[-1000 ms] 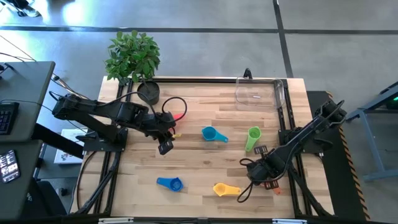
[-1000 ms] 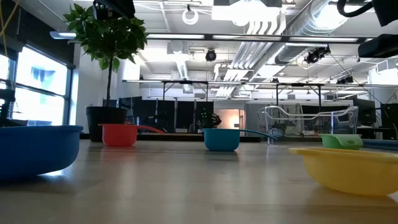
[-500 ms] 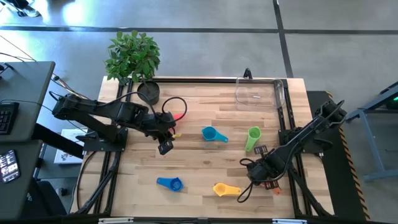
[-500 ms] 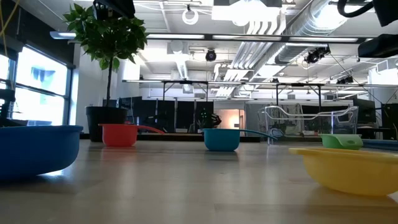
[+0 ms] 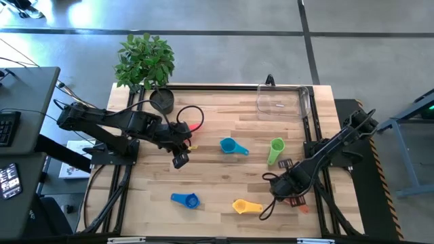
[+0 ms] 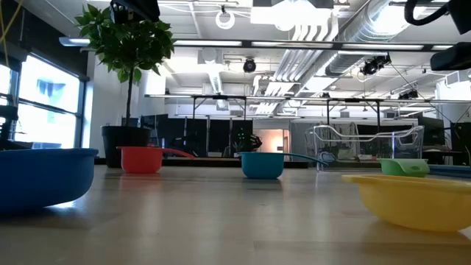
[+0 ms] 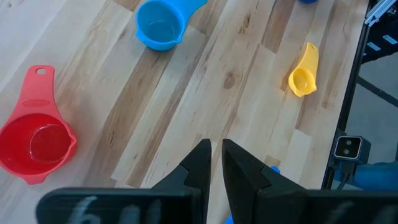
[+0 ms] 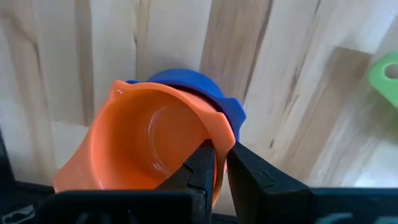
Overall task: Nest measuring cups in basket
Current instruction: Stack the orange measuring cup on top of the purple measuring cup
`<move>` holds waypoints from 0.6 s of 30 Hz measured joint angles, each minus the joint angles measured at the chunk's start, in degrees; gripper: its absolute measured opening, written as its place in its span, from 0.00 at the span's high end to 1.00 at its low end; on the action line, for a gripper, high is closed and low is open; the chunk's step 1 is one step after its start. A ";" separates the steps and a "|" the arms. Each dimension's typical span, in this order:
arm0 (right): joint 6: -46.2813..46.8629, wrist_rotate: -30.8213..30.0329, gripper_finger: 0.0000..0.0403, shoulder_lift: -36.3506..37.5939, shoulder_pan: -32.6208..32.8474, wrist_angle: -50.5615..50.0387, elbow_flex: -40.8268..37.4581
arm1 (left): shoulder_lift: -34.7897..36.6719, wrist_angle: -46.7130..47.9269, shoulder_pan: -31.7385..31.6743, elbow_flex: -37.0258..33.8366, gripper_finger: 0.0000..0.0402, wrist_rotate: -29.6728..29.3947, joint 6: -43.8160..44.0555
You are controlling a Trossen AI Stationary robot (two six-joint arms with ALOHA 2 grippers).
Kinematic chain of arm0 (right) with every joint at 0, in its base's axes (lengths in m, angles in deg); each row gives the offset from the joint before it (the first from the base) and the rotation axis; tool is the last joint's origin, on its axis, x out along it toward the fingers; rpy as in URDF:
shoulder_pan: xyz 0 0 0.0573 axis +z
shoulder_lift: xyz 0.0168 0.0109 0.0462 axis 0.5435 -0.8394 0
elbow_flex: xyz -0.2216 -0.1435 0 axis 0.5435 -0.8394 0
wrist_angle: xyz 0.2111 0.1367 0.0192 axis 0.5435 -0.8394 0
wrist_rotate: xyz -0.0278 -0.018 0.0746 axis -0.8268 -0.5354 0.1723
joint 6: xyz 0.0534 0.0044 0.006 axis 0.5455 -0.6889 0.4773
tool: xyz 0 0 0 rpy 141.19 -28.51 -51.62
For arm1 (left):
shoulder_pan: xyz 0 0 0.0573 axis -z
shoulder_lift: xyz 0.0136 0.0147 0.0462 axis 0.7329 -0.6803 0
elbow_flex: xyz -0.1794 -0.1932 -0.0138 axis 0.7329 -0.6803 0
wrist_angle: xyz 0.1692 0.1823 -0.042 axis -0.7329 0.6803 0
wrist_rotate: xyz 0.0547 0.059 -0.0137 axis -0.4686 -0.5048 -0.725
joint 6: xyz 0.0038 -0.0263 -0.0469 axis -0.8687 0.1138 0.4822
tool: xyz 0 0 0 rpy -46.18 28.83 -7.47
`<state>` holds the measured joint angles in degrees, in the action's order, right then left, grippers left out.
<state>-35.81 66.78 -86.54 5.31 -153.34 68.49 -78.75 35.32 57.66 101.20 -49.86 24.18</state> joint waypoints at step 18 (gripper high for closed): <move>-2.74 0.84 0.80 0.00 0.00 0.00 0.00 | 0.00 -0.01 0.01 0.00 0.92 -0.01 0.02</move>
<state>-38.55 67.61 -86.54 5.31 -153.34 68.49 -78.75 35.32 57.67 101.20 -49.87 24.20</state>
